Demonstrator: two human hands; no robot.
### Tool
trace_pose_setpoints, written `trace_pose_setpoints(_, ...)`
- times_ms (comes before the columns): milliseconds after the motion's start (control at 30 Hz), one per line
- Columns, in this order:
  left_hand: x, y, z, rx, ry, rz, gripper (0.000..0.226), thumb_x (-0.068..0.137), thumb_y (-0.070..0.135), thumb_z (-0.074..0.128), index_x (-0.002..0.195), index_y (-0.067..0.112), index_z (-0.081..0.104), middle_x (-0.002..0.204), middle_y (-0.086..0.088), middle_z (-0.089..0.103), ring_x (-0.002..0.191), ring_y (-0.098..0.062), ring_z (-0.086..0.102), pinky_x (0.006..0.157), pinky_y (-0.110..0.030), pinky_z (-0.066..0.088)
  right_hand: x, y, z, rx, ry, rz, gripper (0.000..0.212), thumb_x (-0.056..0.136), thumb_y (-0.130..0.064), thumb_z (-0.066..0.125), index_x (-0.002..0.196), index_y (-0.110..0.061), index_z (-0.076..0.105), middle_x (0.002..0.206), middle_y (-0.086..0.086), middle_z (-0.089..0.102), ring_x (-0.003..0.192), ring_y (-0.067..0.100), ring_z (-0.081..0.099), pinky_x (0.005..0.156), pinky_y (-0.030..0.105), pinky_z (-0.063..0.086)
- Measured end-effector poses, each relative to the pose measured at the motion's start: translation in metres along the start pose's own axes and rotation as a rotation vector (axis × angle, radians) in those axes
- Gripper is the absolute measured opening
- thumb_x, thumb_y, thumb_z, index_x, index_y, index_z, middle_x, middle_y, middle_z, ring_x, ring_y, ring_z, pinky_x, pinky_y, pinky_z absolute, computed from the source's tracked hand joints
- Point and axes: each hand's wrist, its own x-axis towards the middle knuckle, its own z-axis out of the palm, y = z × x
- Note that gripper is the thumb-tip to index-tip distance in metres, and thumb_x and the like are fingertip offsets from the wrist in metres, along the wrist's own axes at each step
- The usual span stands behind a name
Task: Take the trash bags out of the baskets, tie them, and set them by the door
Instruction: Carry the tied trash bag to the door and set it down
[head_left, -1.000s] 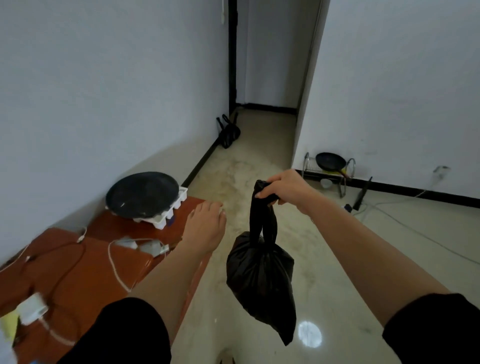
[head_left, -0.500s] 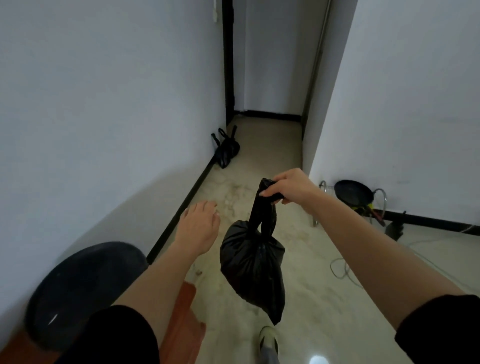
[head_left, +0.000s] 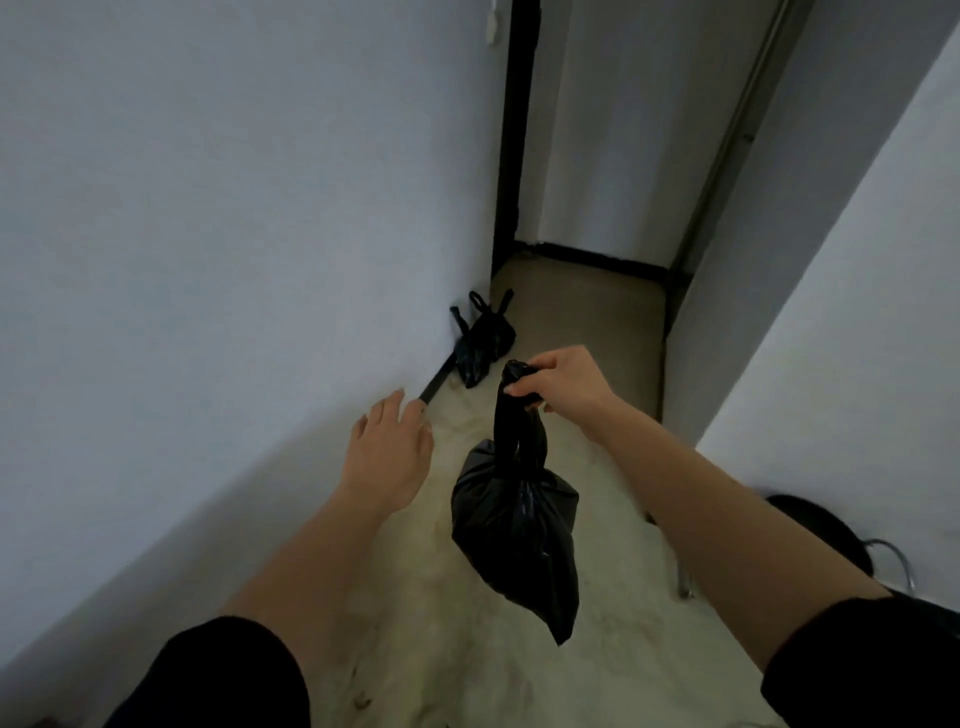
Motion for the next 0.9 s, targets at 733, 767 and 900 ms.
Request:
trace_pose_setpoints(733,0.551,-0.120,0.116,0.072,-0.090,0.043,0.041,0.102,0.029,0.030,0.139,0.015,0.040,0.155,-0.011,0.026,0.144,-0.024,0.022,0.117,-0.044,0.018,0.604,-0.005,0.019,0.039,-0.077,0.107,0.019,0.080,-0.001,0.073,0.098,0.005,0.071,0.075,0.009,0.065,0.056,0.012,0.059,0.042,0.013,0.043)
trace_pose_setpoints(767,0.573,-0.124,0.126,0.071,-0.092,0.035,0.042,0.102,0.029,0.029,0.140,0.015,0.040,0.155,-0.011,0.026,0.144,-0.024,0.020,0.117,-0.044,0.017,0.633,-0.002,0.023,0.038,-0.090,0.102,0.020,0.079,-0.002,0.074,0.098,0.004,0.071,0.078,0.010,0.066,0.059,0.014,0.060,0.044,0.014,0.045)
trace_pose_setpoints(900,0.658,-0.138,0.166,0.114,-0.121,0.000,0.044,0.103,0.030,0.026,0.143,0.016,0.036,0.157,-0.009,0.021,0.146,-0.023,0.015,0.118,-0.043,0.010,0.743,0.016,0.035,0.026,-0.135,0.083,0.010,0.078,-0.003,0.075,0.086,-0.004,0.071,0.076,0.010,0.068,0.058,0.015,0.061,0.049,0.019,0.049)
